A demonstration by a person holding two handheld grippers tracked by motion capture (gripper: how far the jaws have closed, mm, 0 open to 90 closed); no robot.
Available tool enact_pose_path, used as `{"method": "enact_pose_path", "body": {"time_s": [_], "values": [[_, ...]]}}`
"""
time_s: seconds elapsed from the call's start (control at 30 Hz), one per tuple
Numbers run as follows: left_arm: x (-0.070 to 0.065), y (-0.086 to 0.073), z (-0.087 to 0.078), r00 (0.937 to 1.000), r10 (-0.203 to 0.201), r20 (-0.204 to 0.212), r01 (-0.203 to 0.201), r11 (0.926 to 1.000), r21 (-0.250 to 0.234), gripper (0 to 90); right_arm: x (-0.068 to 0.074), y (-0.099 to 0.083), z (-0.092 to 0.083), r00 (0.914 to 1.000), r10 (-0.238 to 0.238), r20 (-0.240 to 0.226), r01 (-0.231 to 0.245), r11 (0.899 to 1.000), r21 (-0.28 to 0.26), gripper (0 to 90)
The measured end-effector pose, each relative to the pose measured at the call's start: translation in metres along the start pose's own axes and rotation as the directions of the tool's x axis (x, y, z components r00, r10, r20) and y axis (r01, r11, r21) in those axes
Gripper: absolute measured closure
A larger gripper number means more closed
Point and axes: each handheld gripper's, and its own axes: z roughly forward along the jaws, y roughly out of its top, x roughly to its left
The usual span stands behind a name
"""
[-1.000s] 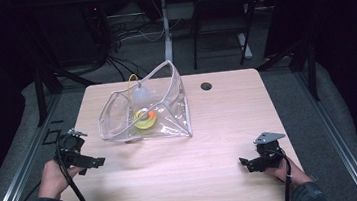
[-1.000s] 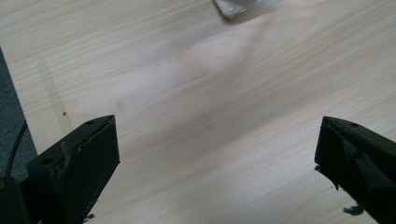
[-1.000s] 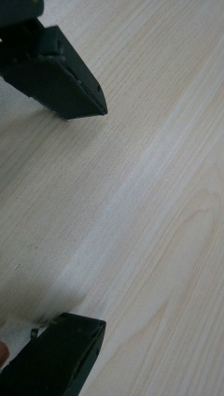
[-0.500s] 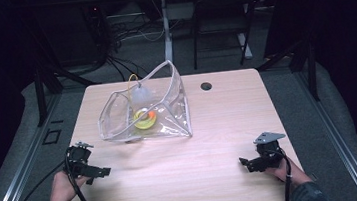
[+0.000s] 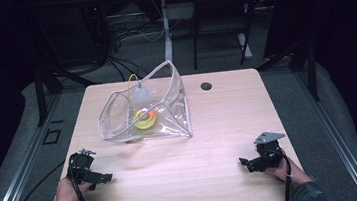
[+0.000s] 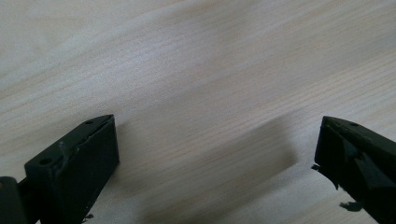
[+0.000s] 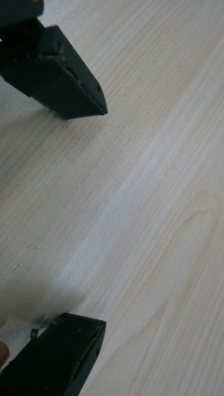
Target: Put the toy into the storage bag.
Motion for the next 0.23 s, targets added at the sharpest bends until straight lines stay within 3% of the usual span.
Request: {"method": "enact_pose_path", "body": {"time_s": [0.23], "values": [[-0.0003, -0.0015, 0.0007, 0.9999, -0.011, -0.004, 0.011, 0.9996, -0.026, 0.0, 0.0002, -0.0001, 0.0003, 1.0000, 0.002, 0.000, -0.002, 1.000, -0.003, 0.0]]}}
